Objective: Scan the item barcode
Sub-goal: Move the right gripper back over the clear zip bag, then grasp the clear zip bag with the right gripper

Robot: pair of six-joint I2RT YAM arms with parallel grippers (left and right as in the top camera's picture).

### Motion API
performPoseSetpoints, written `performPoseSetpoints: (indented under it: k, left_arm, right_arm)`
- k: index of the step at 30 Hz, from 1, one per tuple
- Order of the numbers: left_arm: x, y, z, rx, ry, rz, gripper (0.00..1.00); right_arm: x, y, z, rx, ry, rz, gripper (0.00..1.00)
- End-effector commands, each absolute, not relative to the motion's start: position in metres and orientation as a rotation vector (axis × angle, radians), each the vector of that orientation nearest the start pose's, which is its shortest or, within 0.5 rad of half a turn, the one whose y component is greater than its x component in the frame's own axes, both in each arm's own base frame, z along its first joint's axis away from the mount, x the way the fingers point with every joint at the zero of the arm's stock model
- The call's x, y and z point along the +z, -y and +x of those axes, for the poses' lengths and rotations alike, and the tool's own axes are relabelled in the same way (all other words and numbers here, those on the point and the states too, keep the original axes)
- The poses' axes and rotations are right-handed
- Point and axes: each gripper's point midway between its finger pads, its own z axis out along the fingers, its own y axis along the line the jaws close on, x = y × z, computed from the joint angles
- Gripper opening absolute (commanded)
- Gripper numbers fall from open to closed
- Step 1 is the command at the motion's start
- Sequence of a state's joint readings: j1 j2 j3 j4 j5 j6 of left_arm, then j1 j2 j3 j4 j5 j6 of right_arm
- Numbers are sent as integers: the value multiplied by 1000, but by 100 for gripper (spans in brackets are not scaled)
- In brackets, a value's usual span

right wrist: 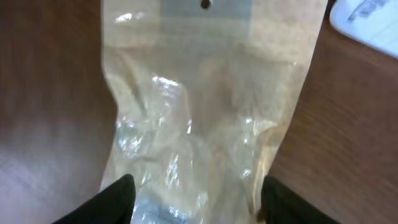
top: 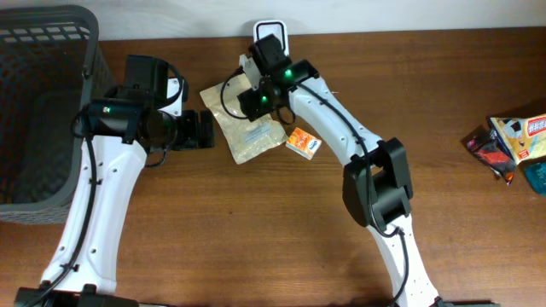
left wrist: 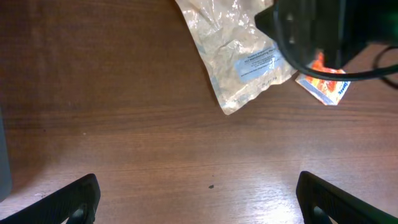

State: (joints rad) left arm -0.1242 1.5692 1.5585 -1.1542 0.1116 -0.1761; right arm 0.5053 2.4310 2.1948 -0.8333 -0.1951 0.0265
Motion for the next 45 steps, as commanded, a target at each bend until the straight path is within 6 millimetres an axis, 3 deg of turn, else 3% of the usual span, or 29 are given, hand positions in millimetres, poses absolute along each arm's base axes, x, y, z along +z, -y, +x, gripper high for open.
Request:
performPoseSetpoints:
  k: [1,4,8,12,15,17,21,24,25,27,28,32,33,36,38,40,45]
  left_arm:
    - [209,63,357,-224,-2748,-22,99]
    - [209,63,357,-224,-2748,-22,99]
    - [209,63,357,-224,-2748,-22,99]
    - [209,63,357,-224,-2748,-22,99]
    - [209,63,357,-224,-2748,-22,99]
    - [209,63,357,-224,-2748,-22,99]
    - [209,63,357,-224,-2748,-22,99]
    - [209,63,357,-224,-2748,-22,99]
    - [209,63,357,-224,-2748,-22,99]
    - [209,63,357,-224,-2748,-22,99]
    - [209,63,357,-224,-2748,-22,99]
    - [209,63,357,-224,-2748,-22,99]
    - [209,63,357,-224,-2748,-22,99]
    - [209,63,357,-224,-2748,-22,99]
    - [209,63,357,-224,-2748,-22,99]
    - [209,63,357,-224,-2748,-22,99]
    - [209,63,357,-224,-2748,-22,99]
  right_arm:
    - [56,-313,498,433,-2622,-609,64]
    - [43,-312,495,430,-2632,-610,64]
    - [12,-303,478,411,-2703,-617,62]
    - [2,-298,472,394,-2730,-617,40]
    - [0,-277,479,264,-2776,-429,10]
    - [4,-272,477,257,-2796,-410,10]
    - [32,-263,462,242,-2830,-411,10]
    - [47,-258,452,233,-2855,-402,4]
    - [45,-255,449,216,-2870,-399,4]
    - [41,-222,443,-22,-2924,-262,4]
    - [41,-217,441,-57,-2929,-253,4]
    - [42,-221,437,-24,-2945,-249,4]
    - [45,-223,437,-9,-2943,-249,8]
    - [58,-228,439,13,-2922,-255,47]
    - [74,-232,444,28,-2898,-255,54]
    - [87,-244,452,60,-2843,-303,69]
    - [75,-269,437,32,-2831,-385,73]
